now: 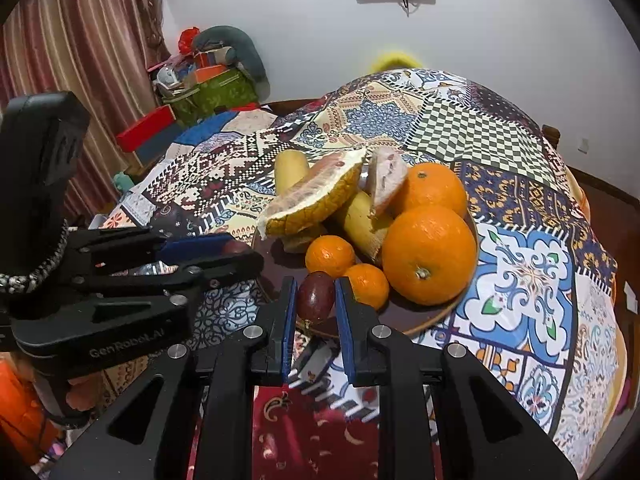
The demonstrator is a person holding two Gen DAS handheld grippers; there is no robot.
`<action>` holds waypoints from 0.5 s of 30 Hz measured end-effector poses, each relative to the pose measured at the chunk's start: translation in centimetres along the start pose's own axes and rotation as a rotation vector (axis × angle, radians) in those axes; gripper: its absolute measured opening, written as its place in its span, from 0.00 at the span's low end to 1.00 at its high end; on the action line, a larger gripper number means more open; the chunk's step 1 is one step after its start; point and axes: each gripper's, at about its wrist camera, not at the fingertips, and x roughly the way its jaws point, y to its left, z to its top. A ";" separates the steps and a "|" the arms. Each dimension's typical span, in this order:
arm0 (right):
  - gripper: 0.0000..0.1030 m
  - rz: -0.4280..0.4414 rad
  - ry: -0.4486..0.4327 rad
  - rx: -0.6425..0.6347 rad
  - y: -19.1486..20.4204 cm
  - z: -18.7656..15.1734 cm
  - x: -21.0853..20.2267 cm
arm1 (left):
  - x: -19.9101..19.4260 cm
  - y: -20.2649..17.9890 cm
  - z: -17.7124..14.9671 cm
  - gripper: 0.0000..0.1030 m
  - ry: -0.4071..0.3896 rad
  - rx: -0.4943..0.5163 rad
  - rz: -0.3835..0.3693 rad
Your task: Organize fruits
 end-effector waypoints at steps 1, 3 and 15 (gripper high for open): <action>0.17 -0.002 -0.002 -0.003 0.0 0.1 0.1 | 0.3 0.1 0.0 0.28 0.004 -0.003 -0.004; 0.17 -0.004 0.004 -0.010 -0.1 0.1 0.4 | 0.7 0.2 0.0 0.28 0.009 -0.008 -0.004; 0.28 0.006 -0.023 0.027 -0.6 0.4 -0.6 | 0.4 0.5 -0.1 0.30 0.005 -0.025 -0.002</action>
